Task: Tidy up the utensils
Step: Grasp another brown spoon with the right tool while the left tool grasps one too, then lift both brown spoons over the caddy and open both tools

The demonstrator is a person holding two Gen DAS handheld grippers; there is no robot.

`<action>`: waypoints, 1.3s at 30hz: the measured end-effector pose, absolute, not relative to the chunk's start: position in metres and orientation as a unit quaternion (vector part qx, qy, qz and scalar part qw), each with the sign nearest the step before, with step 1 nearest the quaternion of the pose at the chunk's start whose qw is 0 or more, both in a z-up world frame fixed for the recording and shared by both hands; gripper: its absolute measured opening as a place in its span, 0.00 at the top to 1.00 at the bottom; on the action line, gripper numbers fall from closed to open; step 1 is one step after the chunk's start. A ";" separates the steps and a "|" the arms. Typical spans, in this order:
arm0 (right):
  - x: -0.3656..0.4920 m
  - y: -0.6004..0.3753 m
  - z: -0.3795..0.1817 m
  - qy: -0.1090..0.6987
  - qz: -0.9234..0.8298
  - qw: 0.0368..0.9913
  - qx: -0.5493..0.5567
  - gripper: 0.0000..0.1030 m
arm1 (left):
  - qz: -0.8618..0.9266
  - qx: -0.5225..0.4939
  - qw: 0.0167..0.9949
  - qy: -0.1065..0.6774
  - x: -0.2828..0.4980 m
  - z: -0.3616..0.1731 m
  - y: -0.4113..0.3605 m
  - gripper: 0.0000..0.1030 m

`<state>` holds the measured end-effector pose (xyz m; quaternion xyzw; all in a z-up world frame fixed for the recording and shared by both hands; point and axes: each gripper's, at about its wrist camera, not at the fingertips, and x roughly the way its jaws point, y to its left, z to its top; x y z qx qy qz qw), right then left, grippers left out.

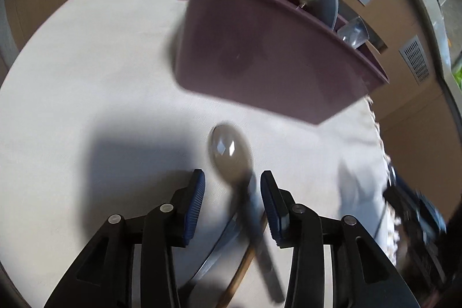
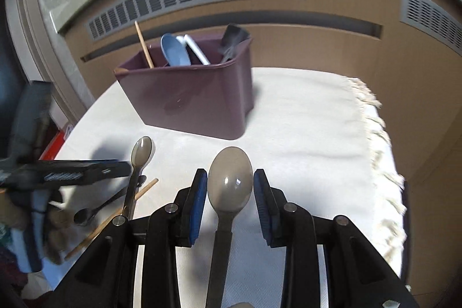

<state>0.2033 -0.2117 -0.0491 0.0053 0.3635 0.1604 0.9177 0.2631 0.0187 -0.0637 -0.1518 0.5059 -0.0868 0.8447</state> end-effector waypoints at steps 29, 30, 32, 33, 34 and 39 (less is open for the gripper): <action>0.168 -0.225 -0.021 0.315 0.160 0.935 0.025 0.71 | -0.152 -0.083 0.901 0.399 0.202 -0.003 0.002 0.68; 0.167 -0.223 -0.020 0.314 0.159 0.936 0.026 0.71 | -0.155 -0.081 0.904 0.391 0.197 0.001 0.003 0.68; 0.167 -0.221 -0.018 0.313 0.157 0.936 0.034 0.71 | -0.161 -0.080 0.906 0.382 0.192 0.007 0.007 0.68; 0.167 -0.220 -0.017 0.313 0.154 0.936 0.041 0.71 | -0.164 -0.081 0.907 0.380 0.191 0.008 0.007 0.68; 0.166 -0.219 -0.015 0.312 0.153 0.936 0.049 0.71 | -0.166 -0.082 0.906 0.380 0.190 0.010 0.008 0.68; 0.160 -0.211 -0.002 0.302 0.152 0.940 0.051 0.71 | -0.163 -0.076 0.914 0.365 0.194 0.030 0.010 0.68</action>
